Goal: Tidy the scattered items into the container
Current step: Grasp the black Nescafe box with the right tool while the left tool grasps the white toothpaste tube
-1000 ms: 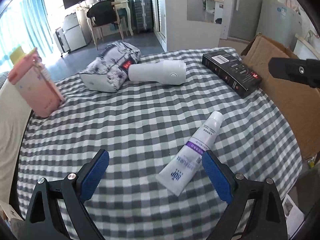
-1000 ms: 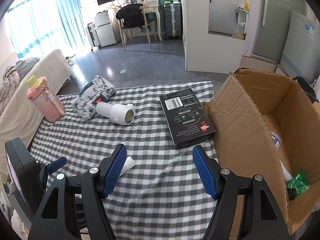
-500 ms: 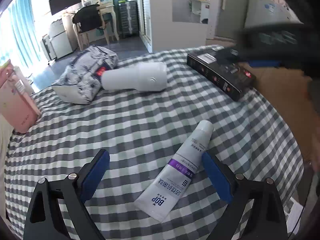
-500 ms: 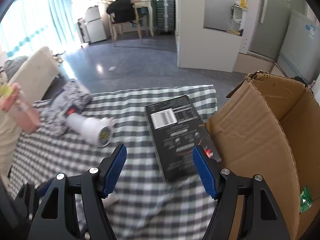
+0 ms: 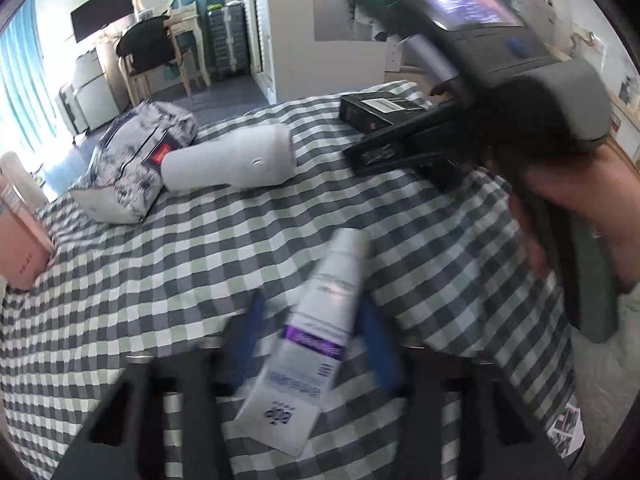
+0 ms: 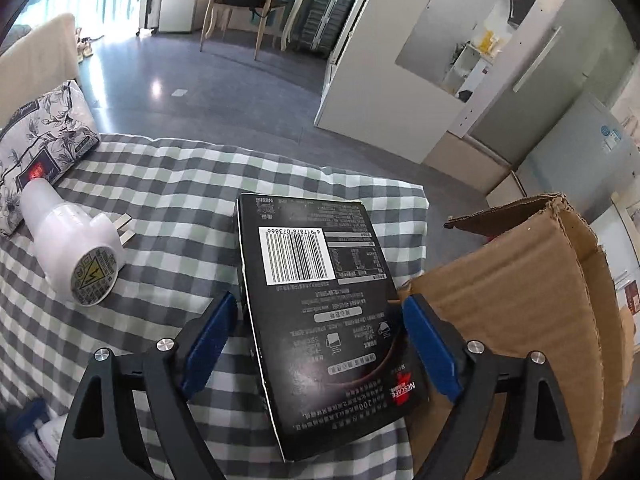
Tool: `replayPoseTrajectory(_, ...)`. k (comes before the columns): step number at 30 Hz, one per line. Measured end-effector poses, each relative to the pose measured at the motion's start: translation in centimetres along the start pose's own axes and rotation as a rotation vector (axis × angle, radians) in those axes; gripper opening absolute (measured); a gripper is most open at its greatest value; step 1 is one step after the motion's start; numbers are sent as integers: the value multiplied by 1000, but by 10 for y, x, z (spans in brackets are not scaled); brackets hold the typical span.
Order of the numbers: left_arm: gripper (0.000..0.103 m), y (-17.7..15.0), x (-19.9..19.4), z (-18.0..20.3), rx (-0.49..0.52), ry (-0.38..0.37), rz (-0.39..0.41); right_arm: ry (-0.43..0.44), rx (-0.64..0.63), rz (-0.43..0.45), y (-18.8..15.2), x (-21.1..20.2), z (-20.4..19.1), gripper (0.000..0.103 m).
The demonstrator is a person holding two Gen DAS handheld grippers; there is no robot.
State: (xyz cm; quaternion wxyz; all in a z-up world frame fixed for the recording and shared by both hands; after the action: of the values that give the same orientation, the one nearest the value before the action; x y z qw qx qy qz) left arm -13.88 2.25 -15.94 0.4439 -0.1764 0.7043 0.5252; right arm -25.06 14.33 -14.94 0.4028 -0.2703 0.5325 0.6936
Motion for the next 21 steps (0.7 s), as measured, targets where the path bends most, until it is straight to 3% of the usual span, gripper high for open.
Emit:
replayPoseTrajectory(2,32,0,-1,2,6,11,-3,18,12,7,1,-5,3,77)
replayPoseTrajectory(6,28,1,-7,-4,-33,-1,-30,98,55,66,2,-30,10,47)
replayPoseTrajectory(11,28,6,-26,-14,-76,-2,-49,200,142,94,-4,-55,23,40)
replayPoseTrajectory(21,29,17,-74,-19,-102,22,14,476,315,144,-21,-105,52,25)
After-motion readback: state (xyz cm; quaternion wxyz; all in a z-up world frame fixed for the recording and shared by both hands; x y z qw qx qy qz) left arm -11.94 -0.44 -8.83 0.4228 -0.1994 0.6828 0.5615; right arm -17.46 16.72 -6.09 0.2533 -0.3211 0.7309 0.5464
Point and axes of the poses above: each gripper's, at about its wrist camera, not at the fingertips, and x roughly the way its jaws point, z to its right, y to its top, the point moved 4 cm from there along x, roughly the way its jaws point, and after that the axes turned 2 degrees about y, right-handed, at the moved point
